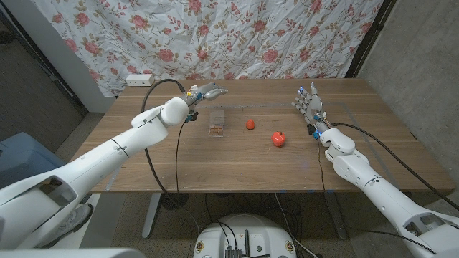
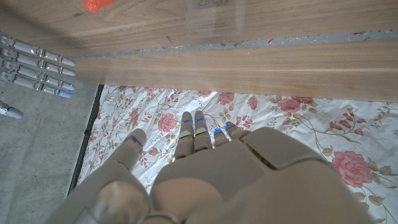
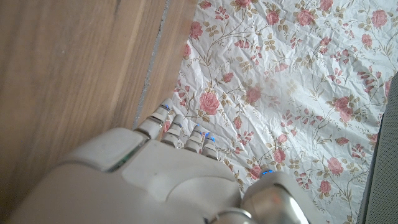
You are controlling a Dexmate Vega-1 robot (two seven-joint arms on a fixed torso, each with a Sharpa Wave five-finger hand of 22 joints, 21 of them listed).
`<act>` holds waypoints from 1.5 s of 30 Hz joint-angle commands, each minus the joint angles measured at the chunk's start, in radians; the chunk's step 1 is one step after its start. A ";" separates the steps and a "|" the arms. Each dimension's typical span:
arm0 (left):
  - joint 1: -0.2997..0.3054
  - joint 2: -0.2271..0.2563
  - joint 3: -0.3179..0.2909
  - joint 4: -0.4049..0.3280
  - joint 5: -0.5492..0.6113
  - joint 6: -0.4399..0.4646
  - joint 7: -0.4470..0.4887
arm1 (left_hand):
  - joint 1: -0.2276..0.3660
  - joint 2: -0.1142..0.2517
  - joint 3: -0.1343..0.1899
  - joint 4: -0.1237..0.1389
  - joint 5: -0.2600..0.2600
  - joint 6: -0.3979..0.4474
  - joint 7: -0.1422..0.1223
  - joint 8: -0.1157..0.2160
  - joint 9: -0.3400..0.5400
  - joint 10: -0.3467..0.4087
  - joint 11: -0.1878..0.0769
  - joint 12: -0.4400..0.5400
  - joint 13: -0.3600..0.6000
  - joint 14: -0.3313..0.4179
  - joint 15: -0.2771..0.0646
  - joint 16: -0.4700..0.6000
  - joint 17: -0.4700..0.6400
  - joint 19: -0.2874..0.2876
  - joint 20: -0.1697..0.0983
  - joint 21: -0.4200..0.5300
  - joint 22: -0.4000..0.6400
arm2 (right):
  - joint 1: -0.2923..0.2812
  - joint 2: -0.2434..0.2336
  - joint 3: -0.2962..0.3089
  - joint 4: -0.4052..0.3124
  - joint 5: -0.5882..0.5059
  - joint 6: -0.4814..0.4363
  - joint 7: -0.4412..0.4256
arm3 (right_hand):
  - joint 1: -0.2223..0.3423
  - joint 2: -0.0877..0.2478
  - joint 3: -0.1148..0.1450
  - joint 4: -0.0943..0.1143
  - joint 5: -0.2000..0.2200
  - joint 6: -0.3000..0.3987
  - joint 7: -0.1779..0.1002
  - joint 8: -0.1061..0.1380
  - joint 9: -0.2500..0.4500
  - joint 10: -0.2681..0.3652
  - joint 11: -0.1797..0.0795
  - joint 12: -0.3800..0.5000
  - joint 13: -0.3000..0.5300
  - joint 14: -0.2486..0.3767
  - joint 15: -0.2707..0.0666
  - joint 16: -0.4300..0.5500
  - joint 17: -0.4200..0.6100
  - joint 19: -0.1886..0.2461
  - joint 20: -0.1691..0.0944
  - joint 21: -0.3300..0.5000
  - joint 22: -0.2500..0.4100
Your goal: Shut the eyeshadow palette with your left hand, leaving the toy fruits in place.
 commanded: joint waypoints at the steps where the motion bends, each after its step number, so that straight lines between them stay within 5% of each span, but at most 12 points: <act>1: -0.076 -0.010 0.064 0.023 0.116 0.049 -0.094 | -0.006 0.074 -0.002 0.008 -0.007 0.016 0.002 0.006 0.003 0.023 0.000 0.004 0.003 0.000 0.008 0.008 0.003 -0.155 0.007 0.012 0.006 | 0.000 0.000 0.000 0.000 0.000 0.000 0.000 | 0.000 0.098 -0.002 0.006 0.004 -0.001 -0.006 0.006 0.005 0.000 -0.010 0.005 0.003 -0.004 -0.121 0.003 0.003 0.007 0.002 0.007 0.003; 24: -0.172 -0.046 0.146 0.093 0.274 0.054 -0.236 | -0.030 0.057 -0.019 0.069 -0.004 0.149 0.014 0.025 0.007 0.124 0.013 0.015 0.004 0.034 0.003 0.015 0.004 -0.142 0.005 0.023 0.006 | 0.000 0.000 0.000 0.000 0.000 0.000 0.000 | 0.000 0.098 -0.002 0.006 0.004 -0.001 -0.007 0.006 0.005 0.001 -0.011 0.005 0.003 -0.004 -0.121 0.003 0.003 0.008 0.003 0.007 0.003; 45: -0.225 -0.080 0.187 0.162 0.352 0.036 -0.309 | -0.034 0.043 -0.045 0.110 -0.002 0.243 0.020 0.028 0.008 0.265 -0.013 0.031 0.006 0.113 -0.002 0.030 0.003 -0.091 0.007 0.033 0.006 | 0.000 0.000 0.000 0.000 0.000 0.000 0.000 | 0.000 0.098 -0.002 0.006 0.004 -0.001 -0.008 0.006 0.005 0.001 -0.010 0.006 0.003 -0.004 -0.122 0.003 0.003 0.007 0.003 0.007 0.003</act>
